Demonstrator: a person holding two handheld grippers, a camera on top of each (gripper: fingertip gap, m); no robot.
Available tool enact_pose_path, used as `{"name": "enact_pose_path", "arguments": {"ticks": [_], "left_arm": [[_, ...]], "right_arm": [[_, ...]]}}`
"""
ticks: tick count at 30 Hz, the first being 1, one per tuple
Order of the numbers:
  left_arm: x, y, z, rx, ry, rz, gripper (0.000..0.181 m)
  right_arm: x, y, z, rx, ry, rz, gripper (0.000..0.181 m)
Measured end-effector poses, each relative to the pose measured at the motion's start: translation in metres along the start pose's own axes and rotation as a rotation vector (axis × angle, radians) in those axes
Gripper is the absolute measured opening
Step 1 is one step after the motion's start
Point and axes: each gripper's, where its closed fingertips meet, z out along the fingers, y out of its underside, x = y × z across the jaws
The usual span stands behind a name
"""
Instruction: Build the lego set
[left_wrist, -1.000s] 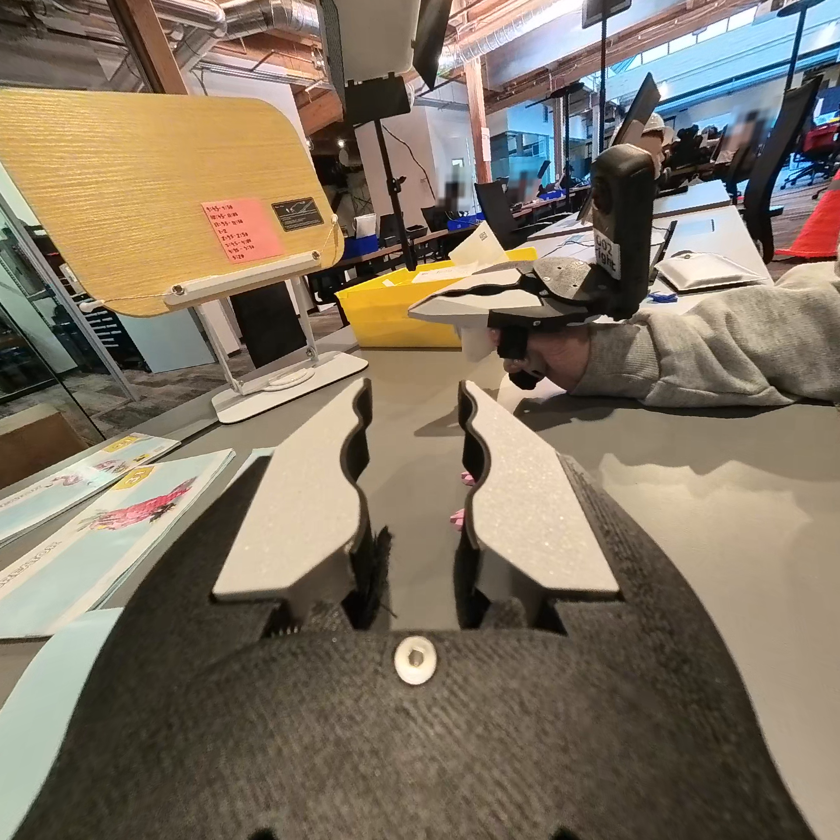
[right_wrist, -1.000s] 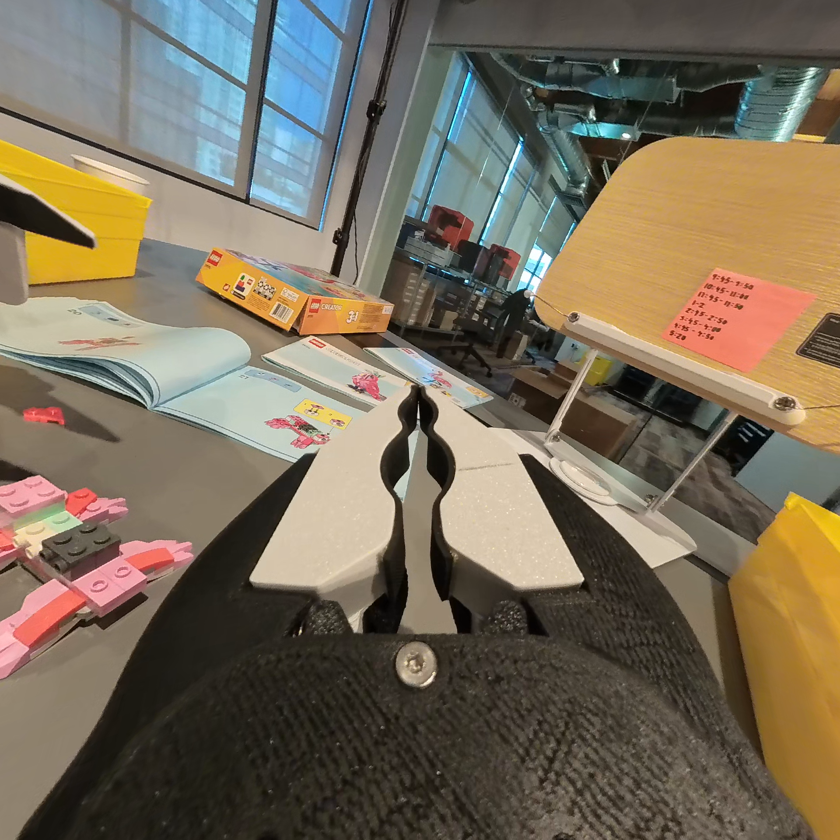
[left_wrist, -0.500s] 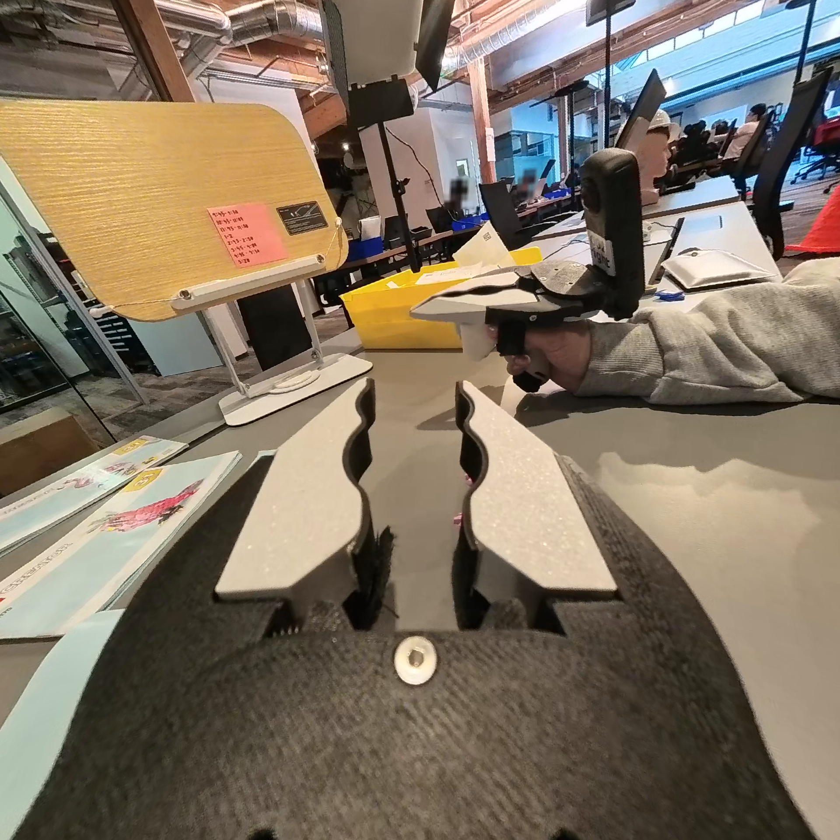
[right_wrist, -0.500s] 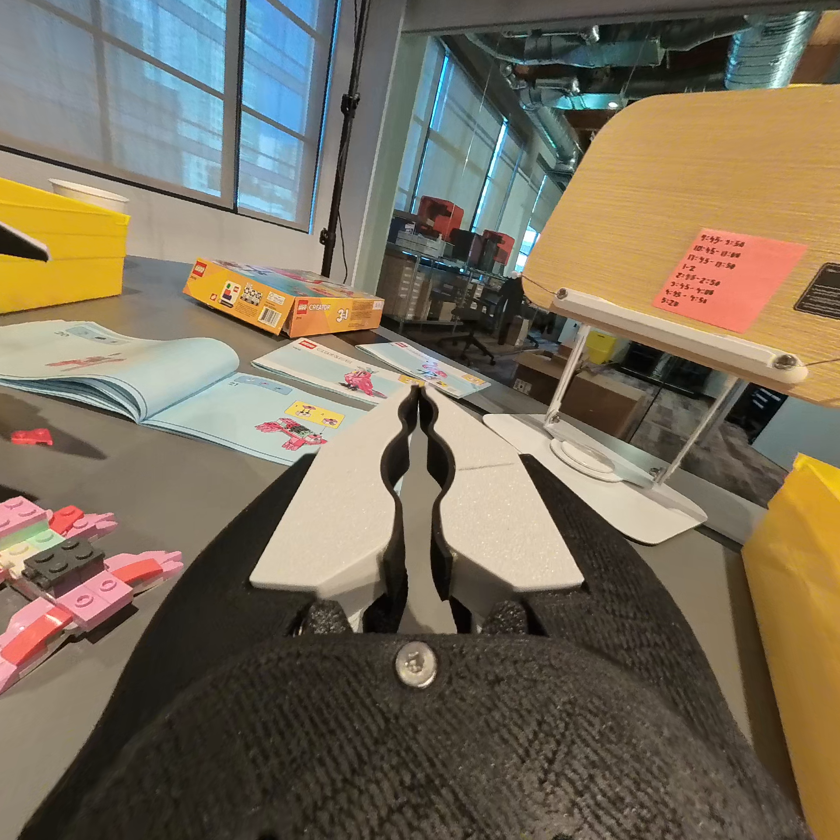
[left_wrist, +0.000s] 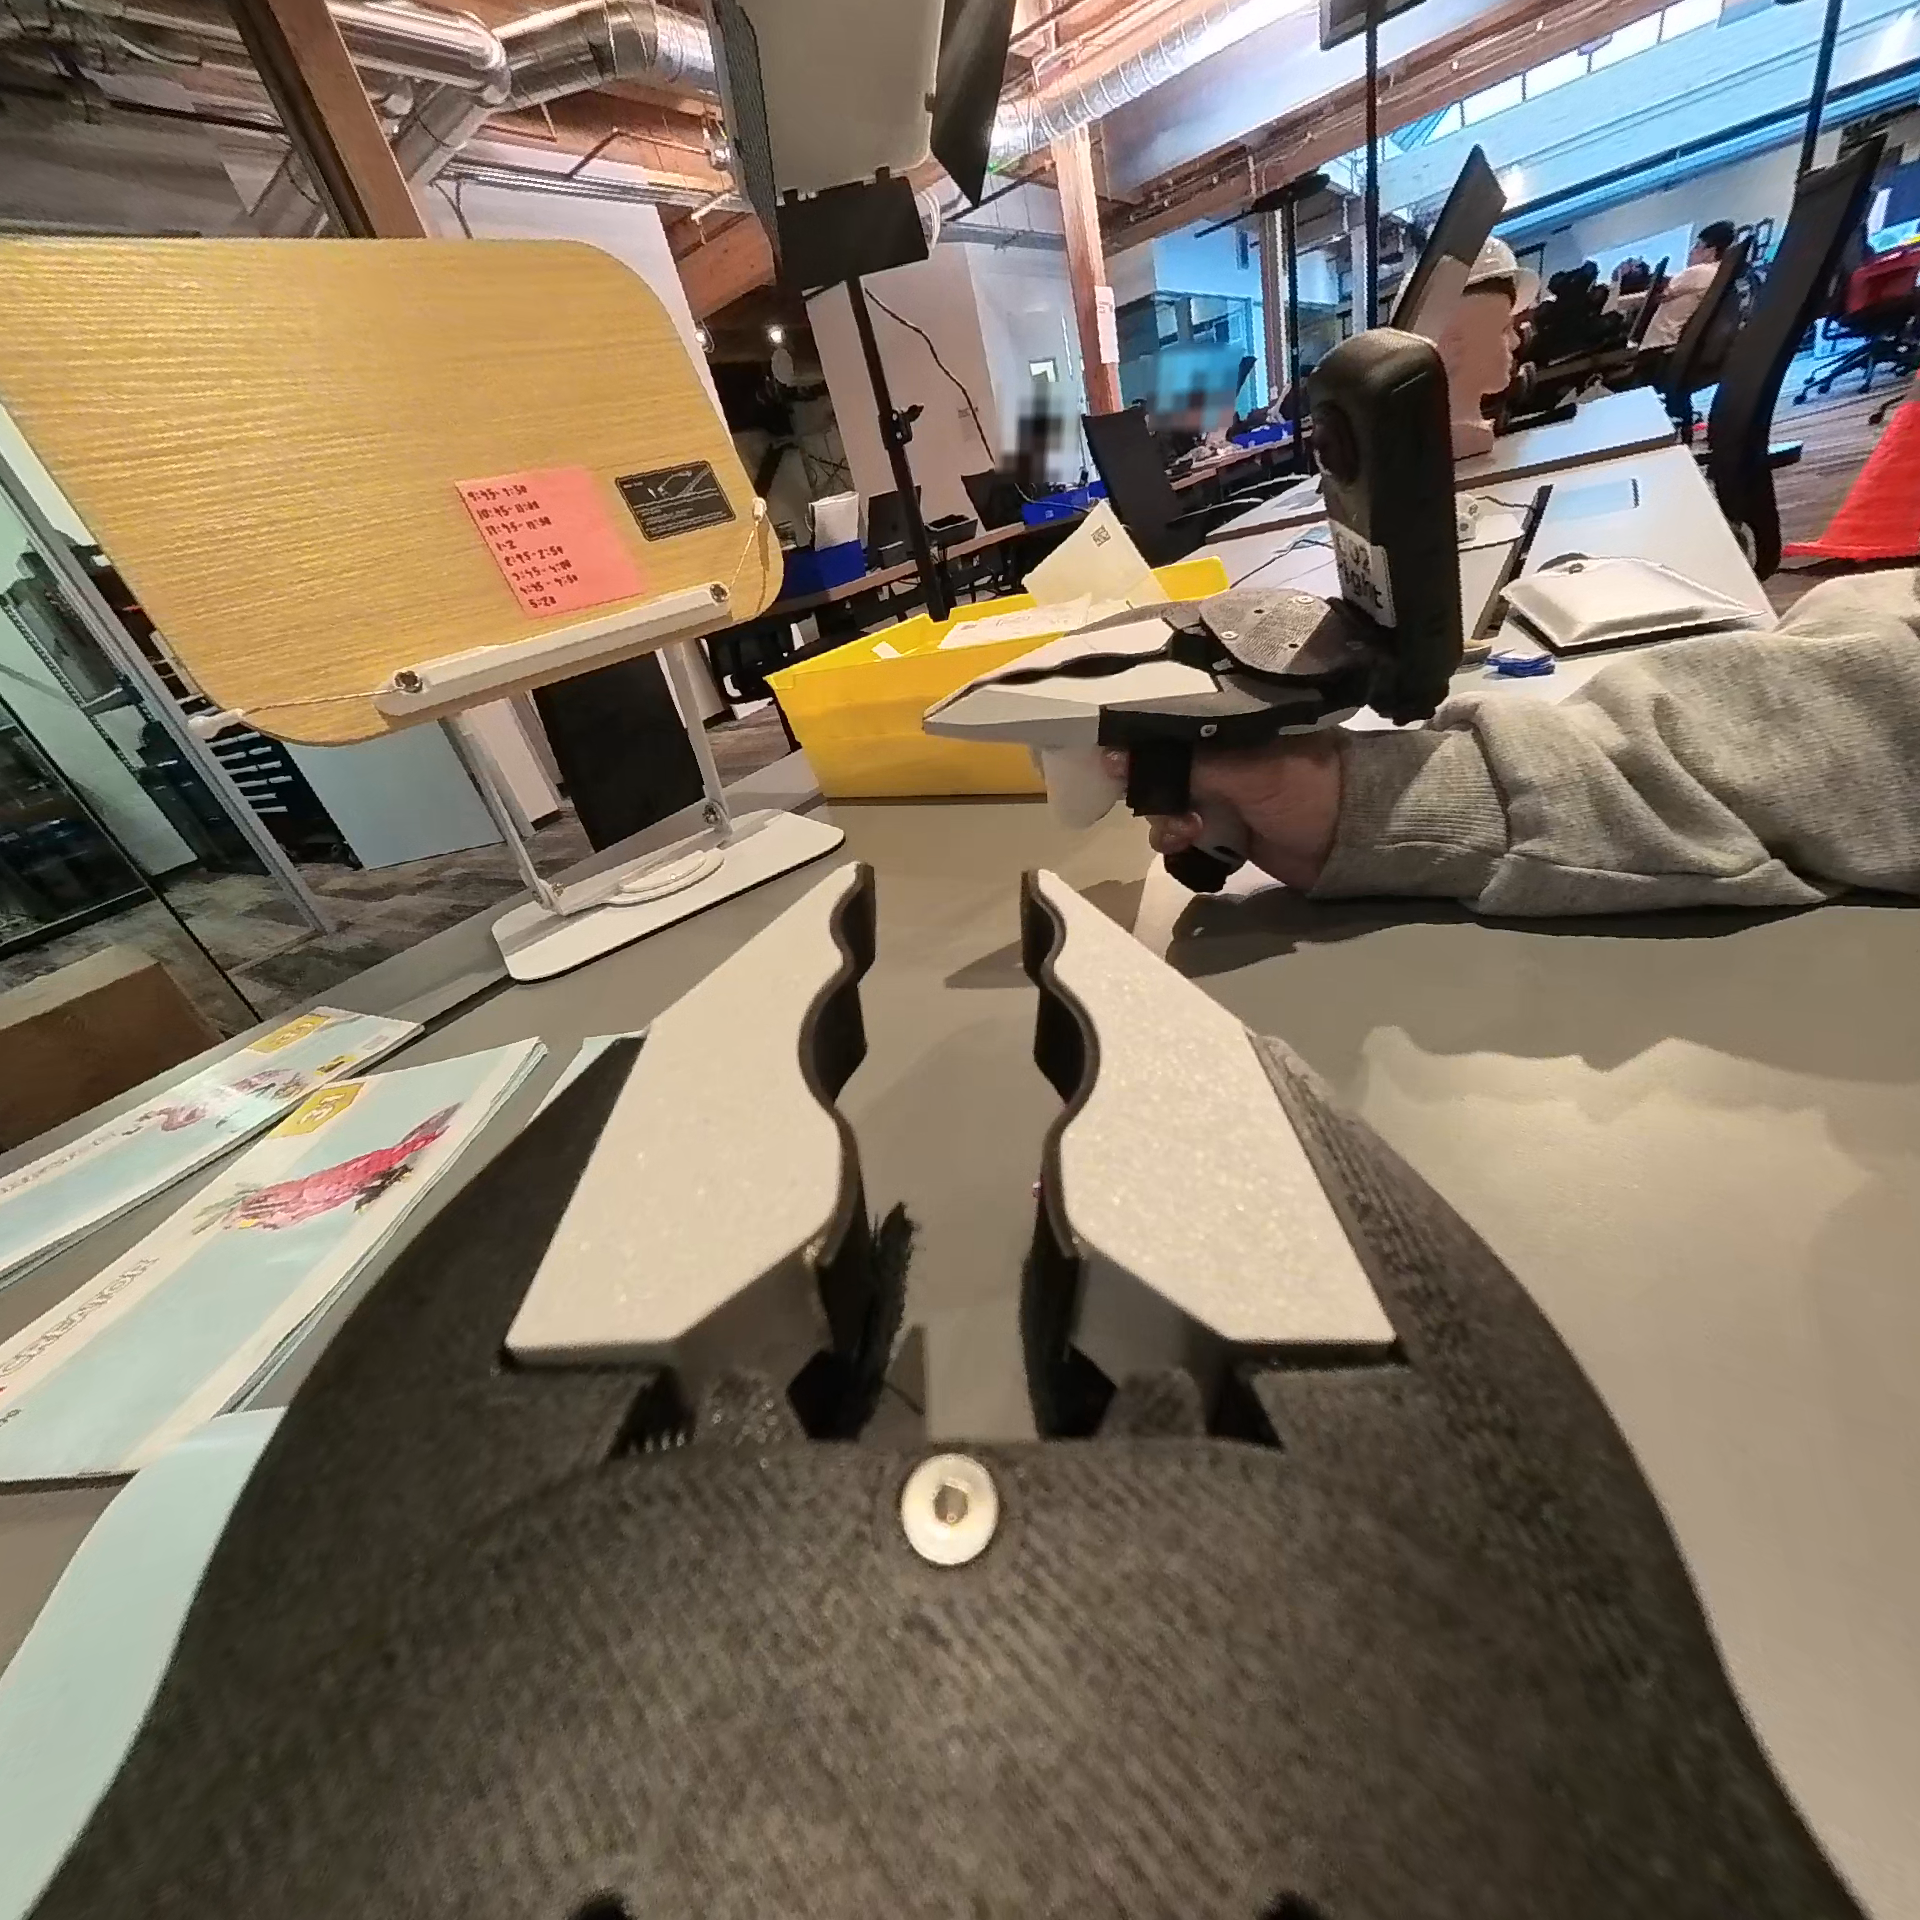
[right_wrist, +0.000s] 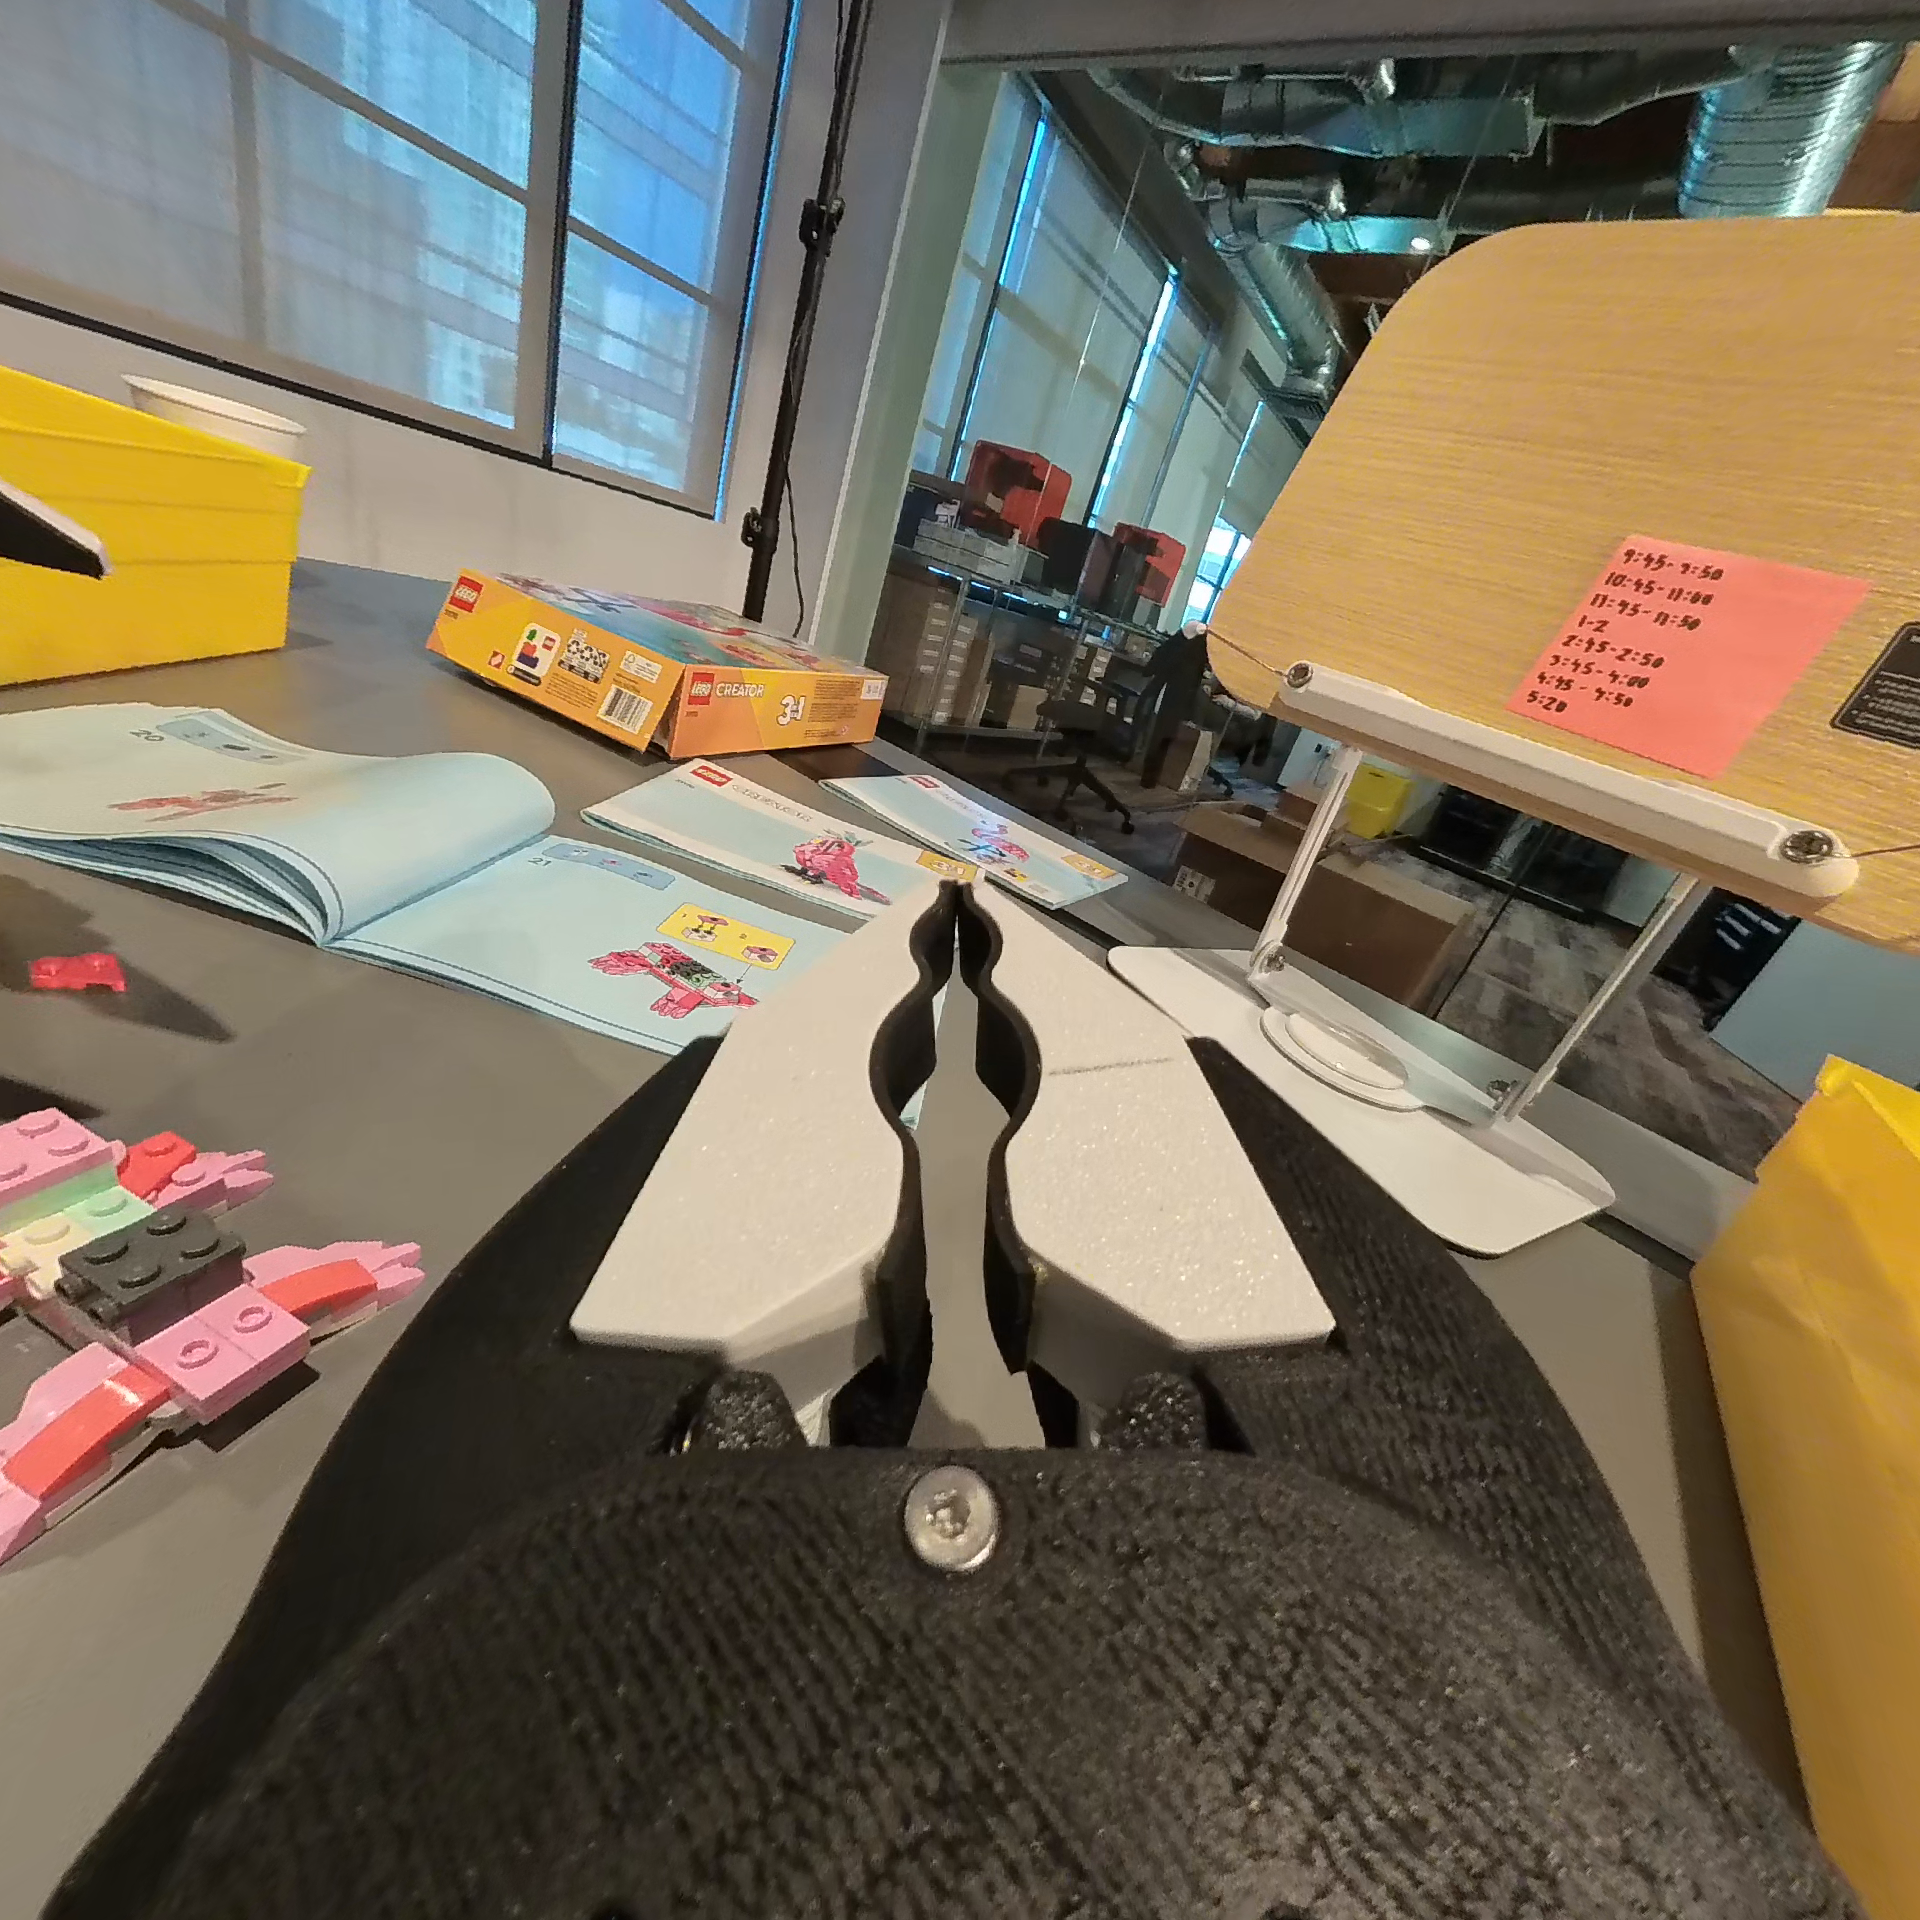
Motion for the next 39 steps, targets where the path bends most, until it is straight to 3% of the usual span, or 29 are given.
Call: {"name": "enact_pose_path", "arguments": {"ticks": [35,37,39], "left_arm": [[0.001,0.0,0.0,-0.007,0.011,0.002,0.026],[0.002,-0.011,-0.005,0.013,0.007,0.011,0.025],[0.002,-0.053,-0.025,0.159,-0.035,0.061,0.025]], "right_arm": [[-0.001,0.003,0.001,-0.019,0.002,-0.011,0.0],[-0.001,0.003,0.001,-0.018,0.002,-0.015,0.0],[-0.002,0.003,0.001,-0.018,0.001,-0.018,0.0]]}}
